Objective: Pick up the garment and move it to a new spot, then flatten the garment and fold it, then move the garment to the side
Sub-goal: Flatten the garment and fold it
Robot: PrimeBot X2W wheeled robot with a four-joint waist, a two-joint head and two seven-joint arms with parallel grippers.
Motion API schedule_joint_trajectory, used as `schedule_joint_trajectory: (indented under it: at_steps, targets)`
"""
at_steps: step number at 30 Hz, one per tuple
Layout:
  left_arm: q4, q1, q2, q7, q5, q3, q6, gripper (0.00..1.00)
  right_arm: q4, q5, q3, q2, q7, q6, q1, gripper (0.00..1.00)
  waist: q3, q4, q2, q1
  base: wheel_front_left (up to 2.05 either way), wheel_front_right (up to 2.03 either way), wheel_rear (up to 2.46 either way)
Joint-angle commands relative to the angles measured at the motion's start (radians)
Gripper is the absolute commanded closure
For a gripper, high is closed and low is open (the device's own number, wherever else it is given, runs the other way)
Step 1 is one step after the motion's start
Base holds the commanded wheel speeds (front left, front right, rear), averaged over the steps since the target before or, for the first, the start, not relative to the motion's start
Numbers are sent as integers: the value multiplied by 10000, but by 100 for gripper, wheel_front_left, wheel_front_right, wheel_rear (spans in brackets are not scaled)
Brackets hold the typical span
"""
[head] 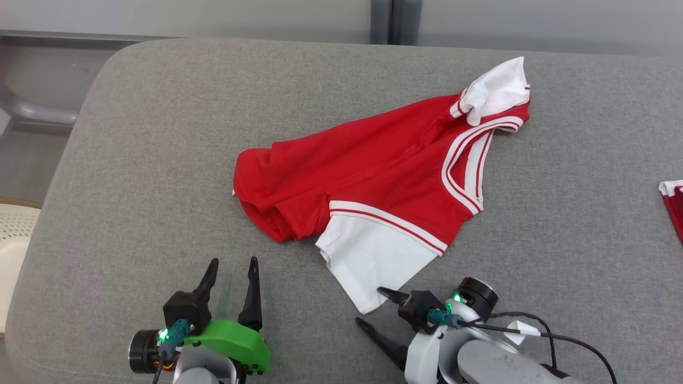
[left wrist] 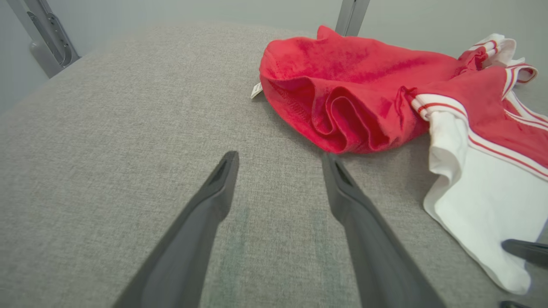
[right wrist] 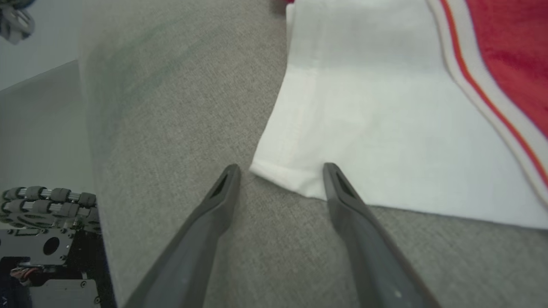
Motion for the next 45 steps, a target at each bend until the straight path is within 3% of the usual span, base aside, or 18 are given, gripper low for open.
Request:
schedule_joint_trajectory:
  at_steps: [1,2,4,5,11,21,28,29,30,31,40,45]
  targets:
    - [-4,-32,28,-3,1,47,1,0,341,-158,83,-96,52,-17,-145,0,55,49,0,0,0,0,0]
    - [-19,-54,30,-3,9,80,9,0,541,-185,-24,-68,52,-25,-210,7,75,51,0,0,0,0,0]
    - [-54,-36,28,-2,34,126,33,0,800,-453,-219,-64,71,-26,-371,73,90,31,0,0,0,0,0]
    - [-64,-7,30,-3,43,148,56,0,906,-524,-422,-56,71,-26,-394,100,88,4,0,0,0,0,0]
    - [-35,174,28,-2,131,292,11,0,613,-1047,-2083,-347,35,-20,-181,100,-86,-347,0,0,0,0,0]
    - [-207,78,30,-3,194,317,-101,0,-822,-2105,-6217,-1623,21,-14,1070,100,-449,-1259,0,0,0,0,0]
    - [-108,57,31,-3,164,249,-145,0,-900,-2816,-7925,-1686,19,-14,1937,100,-493,-1613,0,0,0,0,0]
    - [-104,51,31,-3,150,221,-184,0,-825,-2861,-8131,-1605,19,-14,2039,82,-490,-1635,0,0,0,0,0]
    - [-104,46,30,-3,156,180,-207,0,-851,-2896,-8260,-1502,19,-14,2090,51,-485,-1649,0,0,0,0,0]
    - [-115,46,31,-3,174,122,-234,0,-928,-2928,-8393,-1387,19,-14,2172,0,-476,-1663,0,0,0,0,0]
    - [-553,44,33,-3,145,-1754,-1137,0,-2136,-2964,-9052,-681,19,-14,2777,0,-447,-1798,0,0,0,0,0]
    - [-188,-248,39,-1,321,-2807,-1289,0,-2504,-2944,-9073,-449,19,-14,2825,0,-425,-1994,0,0,0,0,0]
